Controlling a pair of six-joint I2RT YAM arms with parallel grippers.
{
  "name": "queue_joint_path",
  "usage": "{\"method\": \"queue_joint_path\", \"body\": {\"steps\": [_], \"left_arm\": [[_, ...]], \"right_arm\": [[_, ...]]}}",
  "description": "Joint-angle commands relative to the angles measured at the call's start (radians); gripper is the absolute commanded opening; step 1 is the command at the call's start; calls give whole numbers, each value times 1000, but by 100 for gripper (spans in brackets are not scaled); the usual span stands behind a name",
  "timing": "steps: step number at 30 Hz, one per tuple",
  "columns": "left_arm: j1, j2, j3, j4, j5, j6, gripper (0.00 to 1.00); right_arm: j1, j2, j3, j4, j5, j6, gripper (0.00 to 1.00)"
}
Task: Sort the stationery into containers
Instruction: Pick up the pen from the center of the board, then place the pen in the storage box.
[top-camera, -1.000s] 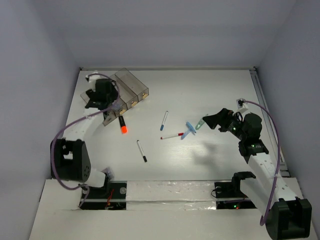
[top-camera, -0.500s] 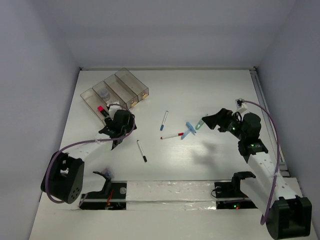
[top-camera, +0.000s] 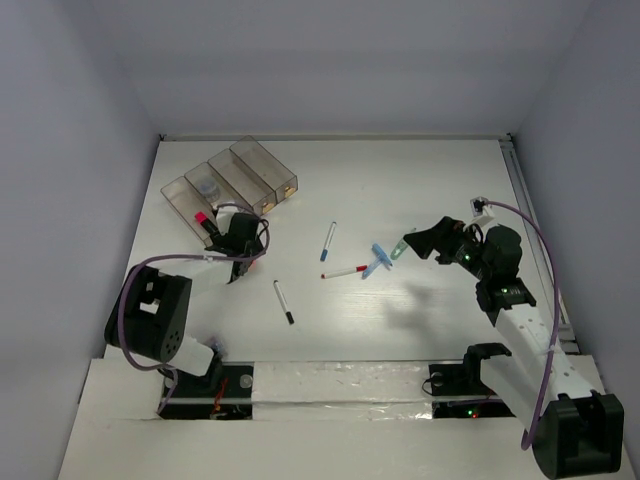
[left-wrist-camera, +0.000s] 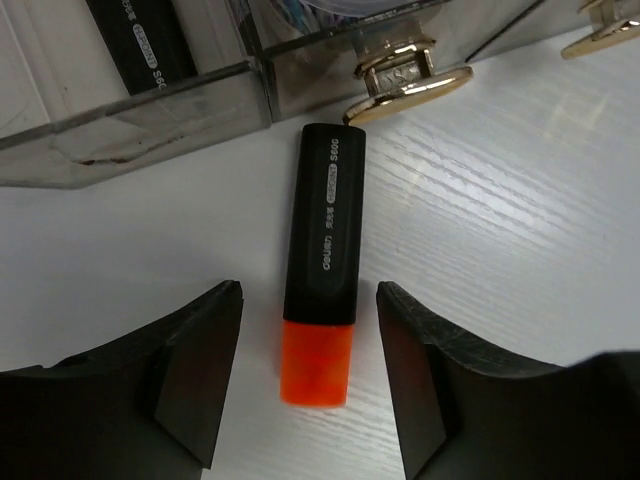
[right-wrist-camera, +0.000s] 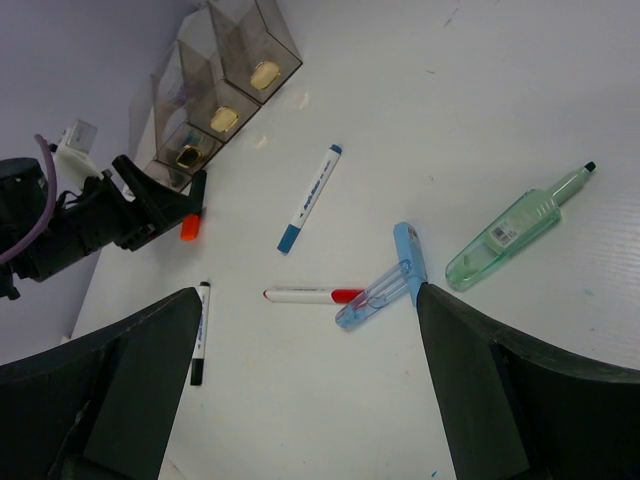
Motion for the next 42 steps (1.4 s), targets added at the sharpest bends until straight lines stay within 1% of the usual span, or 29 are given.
{"method": "queue_joint_path", "body": {"steps": [1,2,4,5,7,8,10,11,15,21,24,26,28,29,31,32,33,35,36,39,40,42], "left_arm": [[16,43,41,41,-6,20,53],[16,54,46,43,0,20,48],[16,68,56,37,-1,24,43],[16,67,52,40,6,26,37],[16,62,49,41,14,26,31],[16,59,44,41,25,26,26],[16,50,39,41,36,26,18],[16,45,38,40,51,24,12],[-56,10,49,-20,74,21,7],[-197,-103,76,-112,109,7,6],[-206,-188,104,-120,120,7,7],[-156,-237,137,-126,99,19,8],[-97,-265,157,-121,109,20,8],[-30,-274,165,-114,135,21,9],[36,-294,179,-92,141,18,9],[102,-295,184,-85,151,16,9],[133,-294,182,-60,155,21,9],[192,-273,191,-55,189,21,9],[240,-262,205,-54,197,18,9],[308,-205,211,-25,227,-6,8],[338,-164,222,-23,230,-16,8],[348,-122,260,-42,215,-13,8]], "right_arm": [[6,4,19,48,-7,-10,94],[6,6,18,51,-7,-7,94],[6,4,19,50,-5,-7,94],[6,4,19,50,-4,-9,94],[6,3,22,47,-1,-10,94],[6,3,24,42,1,-12,94],[6,1,24,42,1,-12,94],[15,1,24,43,1,-12,94],[15,0,24,40,2,-13,94],[15,1,29,34,15,-18,95],[15,3,29,33,16,-19,95],[15,0,27,31,16,-19,95],[15,-2,26,33,15,-21,95],[15,-4,27,31,15,-21,95],[15,-10,23,33,13,-22,95],[15,-13,22,30,15,-22,95],[15,-13,22,30,13,-24,95],[15,-16,19,33,10,-24,95],[15,-16,18,34,9,-23,95],[15,-19,18,34,6,-21,95],[15,-22,18,34,3,-21,95],[15,-30,16,33,4,-21,95]]}}
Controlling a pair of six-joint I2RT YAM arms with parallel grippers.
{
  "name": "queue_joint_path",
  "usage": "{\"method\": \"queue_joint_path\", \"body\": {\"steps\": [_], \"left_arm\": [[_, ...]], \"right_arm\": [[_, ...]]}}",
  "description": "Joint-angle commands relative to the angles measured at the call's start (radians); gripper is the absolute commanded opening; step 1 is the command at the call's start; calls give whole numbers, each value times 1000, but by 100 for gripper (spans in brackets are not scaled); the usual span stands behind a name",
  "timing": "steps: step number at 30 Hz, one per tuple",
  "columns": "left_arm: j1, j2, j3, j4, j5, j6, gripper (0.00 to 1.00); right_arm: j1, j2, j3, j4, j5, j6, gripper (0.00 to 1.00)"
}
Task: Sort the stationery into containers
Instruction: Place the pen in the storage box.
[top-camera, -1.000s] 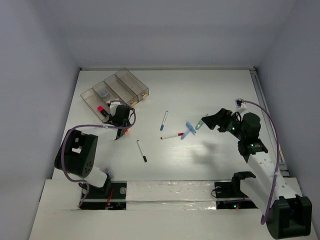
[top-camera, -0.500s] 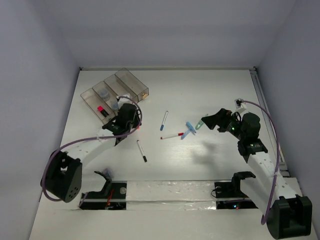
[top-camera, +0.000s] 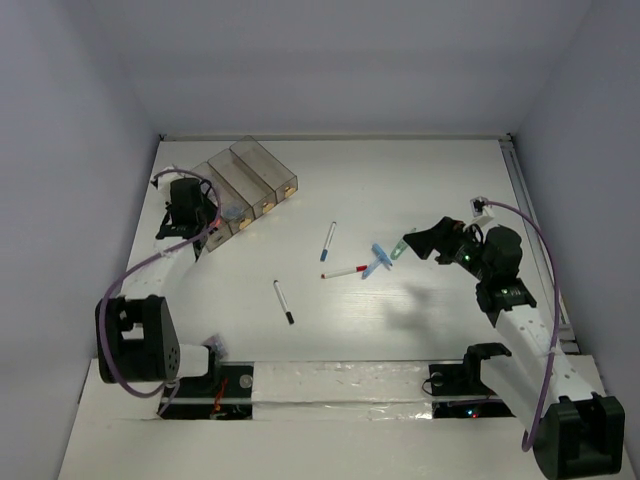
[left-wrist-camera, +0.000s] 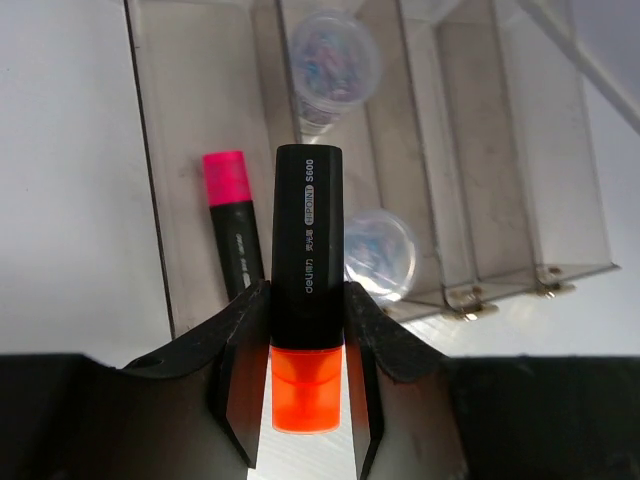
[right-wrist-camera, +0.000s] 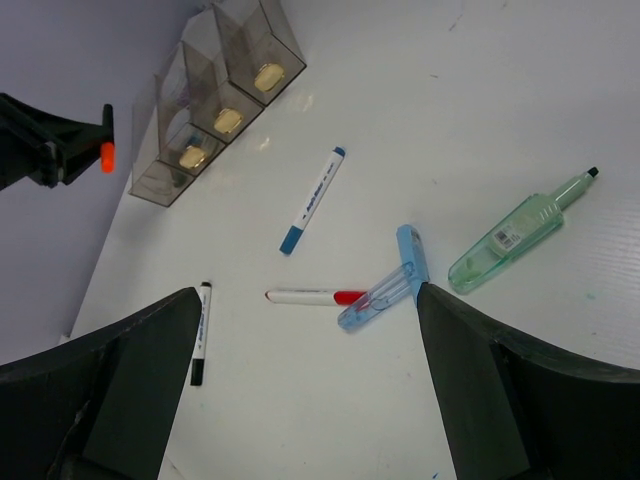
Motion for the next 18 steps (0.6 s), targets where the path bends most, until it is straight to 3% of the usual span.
{"method": "queue_joint_path", "body": {"steps": [1,7,13,18], "left_arm": [[36,78,76,14,13,-11,8],[79,137,103,8,-65,7,9],[79,183,116,-4,-107,27,20],[79,145,121,13,-72,38,57]], "right_arm": [[8,-24,16,34,-1,-17,95],[8,-30,15,29,5,-19,95],[8,-22,13,37,-1,-16,95],[31,-1,4,66,-1,-20,100]]}}
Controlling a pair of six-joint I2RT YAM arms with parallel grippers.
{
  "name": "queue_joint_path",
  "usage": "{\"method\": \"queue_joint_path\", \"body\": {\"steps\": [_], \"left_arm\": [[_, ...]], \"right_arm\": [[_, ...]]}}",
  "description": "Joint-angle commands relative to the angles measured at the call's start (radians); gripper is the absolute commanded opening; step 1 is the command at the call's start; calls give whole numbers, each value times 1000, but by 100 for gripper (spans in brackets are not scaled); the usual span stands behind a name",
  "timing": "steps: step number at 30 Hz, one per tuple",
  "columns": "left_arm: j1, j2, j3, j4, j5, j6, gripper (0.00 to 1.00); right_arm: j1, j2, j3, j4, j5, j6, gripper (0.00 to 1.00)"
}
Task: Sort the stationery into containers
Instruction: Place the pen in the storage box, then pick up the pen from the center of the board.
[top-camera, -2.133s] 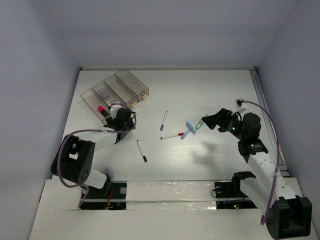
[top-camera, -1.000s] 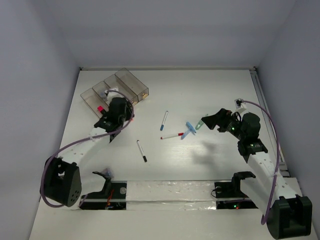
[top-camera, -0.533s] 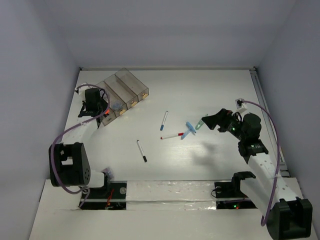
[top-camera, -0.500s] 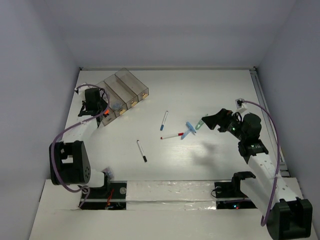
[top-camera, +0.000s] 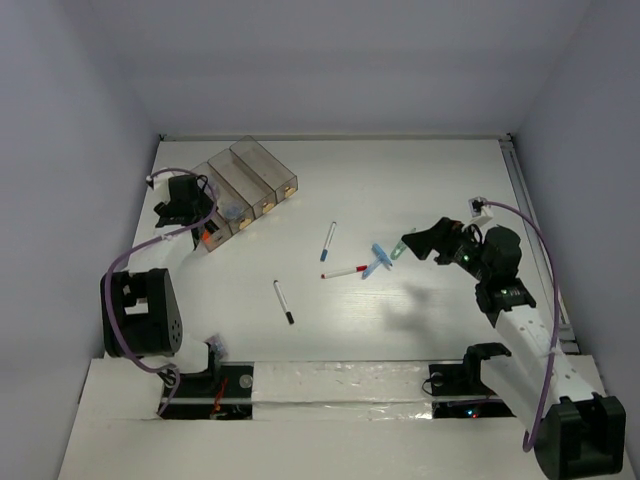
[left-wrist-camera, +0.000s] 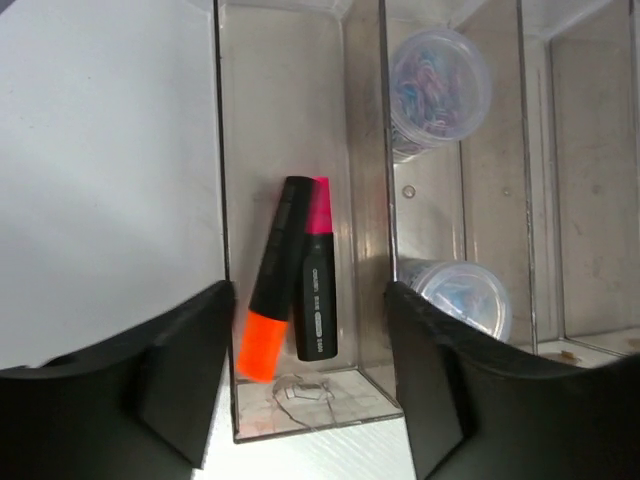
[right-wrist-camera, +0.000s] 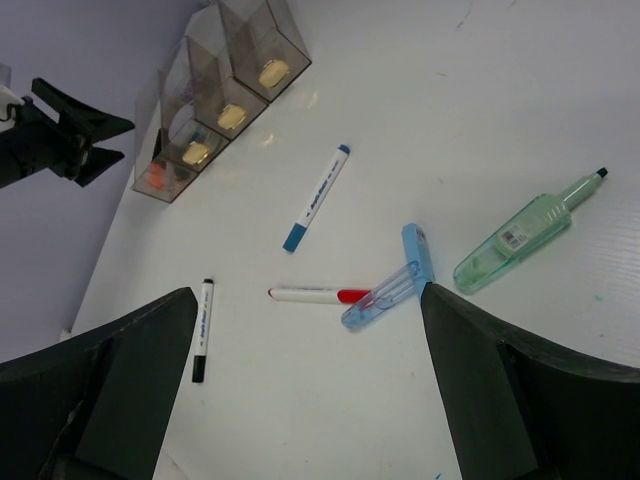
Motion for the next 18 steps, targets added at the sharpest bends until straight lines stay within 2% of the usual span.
{"method": "queue_joint_path", "body": {"steps": [1,5,7,8,9,12,13,15,16,18], "left_arm": [[-6,-79,44,33,12,17,61],[-104,-188,41,40,26,34,64],[-173,-258,28,27,16,35,64],[-254,-284,19,21,2,35,63],[-294,-309,-16,11,-1,31,61],[-414,-415,-132,-2,11,-10,59],[-433,-474,-166,-15,12,-26,58],[-480,-571,-279,-18,22,-76,58],[-491,-599,-313,-19,29,-96,57],[-509,-643,-390,-24,68,-126,57]], "right_arm": [[36,19,6,62,13,-27,100],[129,73,36,41,105,-75,100],[207,102,61,16,178,-112,95],[232,113,68,9,197,-121,91],[276,125,78,-4,214,-136,81],[324,182,121,-42,284,-161,75],[351,200,136,-54,300,-164,65],[410,266,191,-91,370,-167,53],[410,291,209,-97,370,-167,49],[492,381,278,-120,447,-161,44]]}}
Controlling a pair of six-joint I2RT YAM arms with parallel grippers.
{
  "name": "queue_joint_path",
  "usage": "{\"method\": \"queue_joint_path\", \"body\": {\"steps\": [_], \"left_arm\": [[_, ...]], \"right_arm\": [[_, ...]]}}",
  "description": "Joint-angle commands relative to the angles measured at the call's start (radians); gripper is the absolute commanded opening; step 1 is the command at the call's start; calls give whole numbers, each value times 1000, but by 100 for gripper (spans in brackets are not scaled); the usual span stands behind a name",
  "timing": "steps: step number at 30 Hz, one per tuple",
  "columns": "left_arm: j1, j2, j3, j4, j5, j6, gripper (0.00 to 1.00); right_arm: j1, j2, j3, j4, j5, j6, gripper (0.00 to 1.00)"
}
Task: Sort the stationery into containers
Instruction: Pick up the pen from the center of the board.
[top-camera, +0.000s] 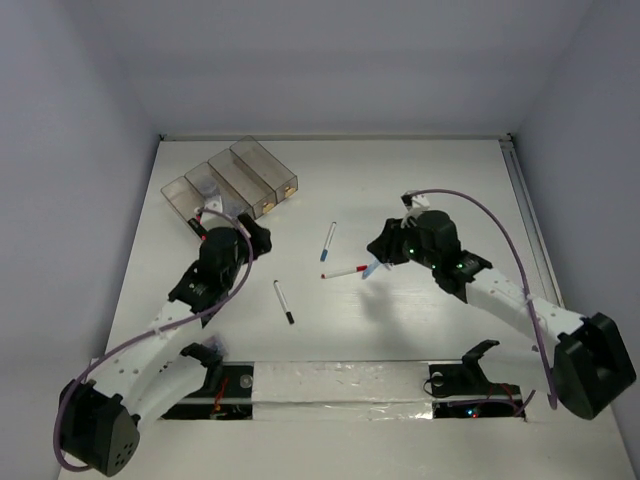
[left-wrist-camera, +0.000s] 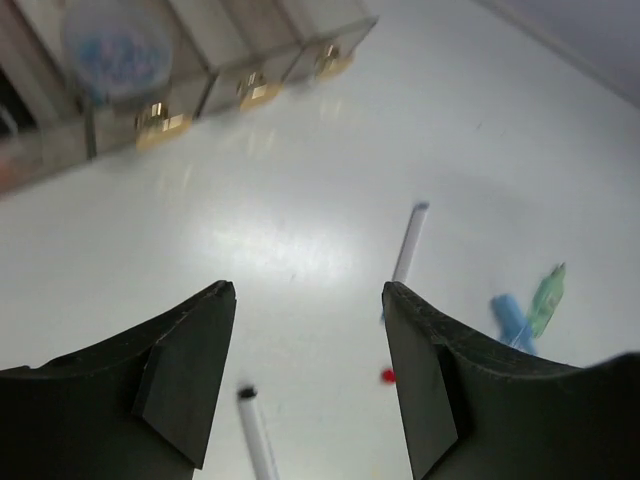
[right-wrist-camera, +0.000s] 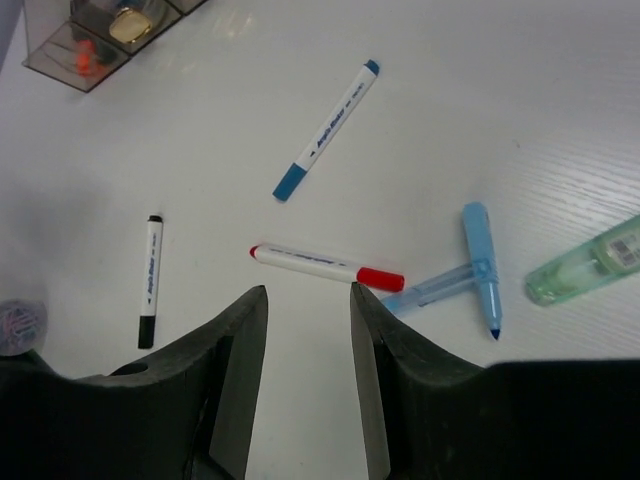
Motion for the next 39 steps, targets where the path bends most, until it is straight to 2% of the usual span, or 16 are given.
{"method": "queue_joint_path", "body": {"steps": [1,3,7,12,17,22,24,28,31,34,39], "left_arm": [[-37,-78,-117,-41,44,-102,57],[-48,-101,-158,-43,83,-119,57],[-78,-174,-221,-23,104,-143,58],[-98,-250,-279,-6,96,-143,58],[-108,-326,-304,-11,104,-123,58],[-108,-402,-336,-9,117,-105,58],[-108,-411,-341,-15,114,-100,58],[-108,-449,-354,-4,107,-103,58],[-108,-464,-339,17,101,-113,58],[-108,-492,-275,14,87,-96,57],[-108,-526,-134,-9,19,-33,58]], "right_arm": [[108,115,130,-37,179,-24,44],[181,236,225,-47,242,-18,46],[216,441,369,-78,310,-6,68],[216,663,544,-156,376,0,70],[225,833,679,-213,411,20,61],[253,933,762,-245,422,34,56],[262,984,813,-273,436,38,49],[271,1051,877,-298,454,54,20],[271,1077,916,-290,462,60,7],[271,1062,937,-232,477,33,2],[271,979,1018,-88,422,-55,0]]}}
